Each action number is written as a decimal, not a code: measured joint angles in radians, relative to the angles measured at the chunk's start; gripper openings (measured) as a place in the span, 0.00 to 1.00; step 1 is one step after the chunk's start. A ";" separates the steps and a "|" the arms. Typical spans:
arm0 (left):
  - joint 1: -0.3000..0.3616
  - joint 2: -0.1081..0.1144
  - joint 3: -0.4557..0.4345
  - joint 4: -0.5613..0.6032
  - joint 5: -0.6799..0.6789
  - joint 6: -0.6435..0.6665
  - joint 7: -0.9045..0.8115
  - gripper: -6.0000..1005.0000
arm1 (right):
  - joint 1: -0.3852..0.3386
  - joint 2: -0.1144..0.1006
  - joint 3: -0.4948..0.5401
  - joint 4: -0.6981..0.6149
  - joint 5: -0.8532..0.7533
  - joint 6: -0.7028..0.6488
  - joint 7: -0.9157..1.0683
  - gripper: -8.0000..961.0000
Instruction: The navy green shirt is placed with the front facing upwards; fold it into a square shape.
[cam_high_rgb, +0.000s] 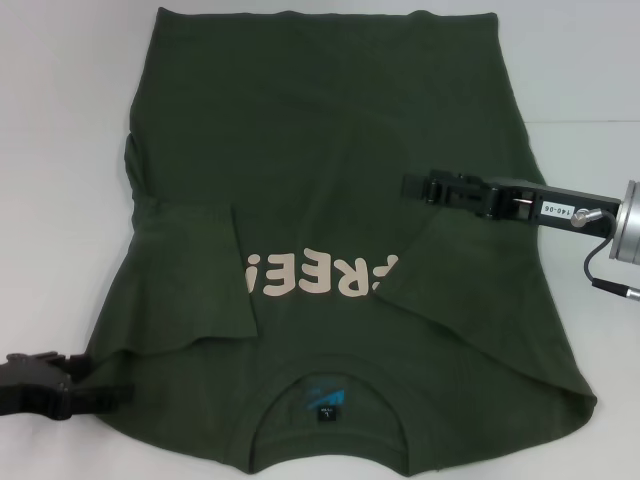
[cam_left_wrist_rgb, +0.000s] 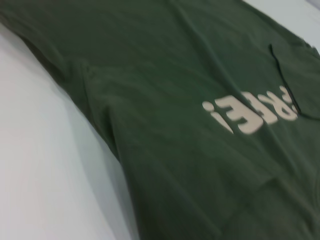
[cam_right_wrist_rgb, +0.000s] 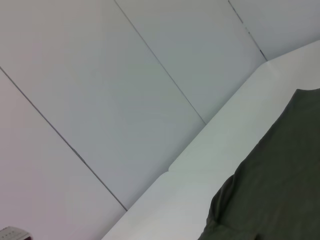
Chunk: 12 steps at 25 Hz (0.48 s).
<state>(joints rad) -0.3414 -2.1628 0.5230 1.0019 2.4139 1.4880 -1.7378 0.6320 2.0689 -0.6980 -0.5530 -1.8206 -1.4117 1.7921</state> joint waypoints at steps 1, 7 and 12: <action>-0.001 0.000 0.000 0.000 0.008 0.004 0.000 0.87 | 0.000 0.000 0.000 0.000 0.000 0.000 0.000 0.93; -0.006 0.000 0.007 -0.001 0.014 0.015 0.000 0.87 | -0.001 0.000 0.000 -0.002 0.000 0.001 0.000 0.93; -0.011 0.000 0.023 0.000 0.008 0.041 0.000 0.87 | -0.001 -0.001 0.000 -0.002 0.001 0.001 0.001 0.93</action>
<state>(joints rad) -0.3528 -2.1632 0.5463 1.0017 2.4217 1.5293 -1.7378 0.6312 2.0681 -0.6980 -0.5550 -1.8200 -1.4112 1.7930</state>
